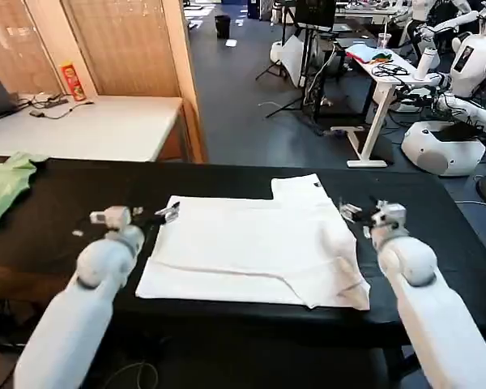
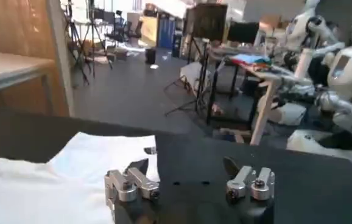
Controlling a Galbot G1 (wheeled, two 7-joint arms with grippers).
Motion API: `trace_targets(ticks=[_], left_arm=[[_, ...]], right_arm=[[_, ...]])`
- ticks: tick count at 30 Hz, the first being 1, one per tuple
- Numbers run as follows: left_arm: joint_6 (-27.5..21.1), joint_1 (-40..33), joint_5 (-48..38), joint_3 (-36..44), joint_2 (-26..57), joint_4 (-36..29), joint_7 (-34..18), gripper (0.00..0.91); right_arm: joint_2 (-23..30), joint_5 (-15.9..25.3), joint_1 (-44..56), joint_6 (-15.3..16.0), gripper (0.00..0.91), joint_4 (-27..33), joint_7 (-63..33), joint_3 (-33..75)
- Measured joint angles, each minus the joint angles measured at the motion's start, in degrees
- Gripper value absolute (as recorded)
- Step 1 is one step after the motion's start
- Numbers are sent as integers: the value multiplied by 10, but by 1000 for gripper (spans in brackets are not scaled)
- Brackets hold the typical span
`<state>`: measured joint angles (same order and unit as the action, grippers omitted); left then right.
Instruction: Fold and organize the clothes.
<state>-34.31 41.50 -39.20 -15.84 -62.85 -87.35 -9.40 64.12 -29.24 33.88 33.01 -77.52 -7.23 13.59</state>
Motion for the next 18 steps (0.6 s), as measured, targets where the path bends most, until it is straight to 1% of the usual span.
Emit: trace_targets(ticks=[3, 8, 14, 18], left_arm=[[-13, -32, -9, 10, -6, 47, 5, 878], [-21, -68, -7, 18, -13, 102, 19, 878], [-28, -90, -4, 21, -18, 145, 35, 878], [-22, -100, 7, 31, -20, 163, 48, 878]], right_arm=[[16, -6, -38, 9, 878, 54, 5, -12], [37, -4, -76, 6, 878, 117, 19, -26], [59, 18, -101, 1, 878, 170, 24, -32], [65, 23, -108, 0, 878, 189, 27, -34]])
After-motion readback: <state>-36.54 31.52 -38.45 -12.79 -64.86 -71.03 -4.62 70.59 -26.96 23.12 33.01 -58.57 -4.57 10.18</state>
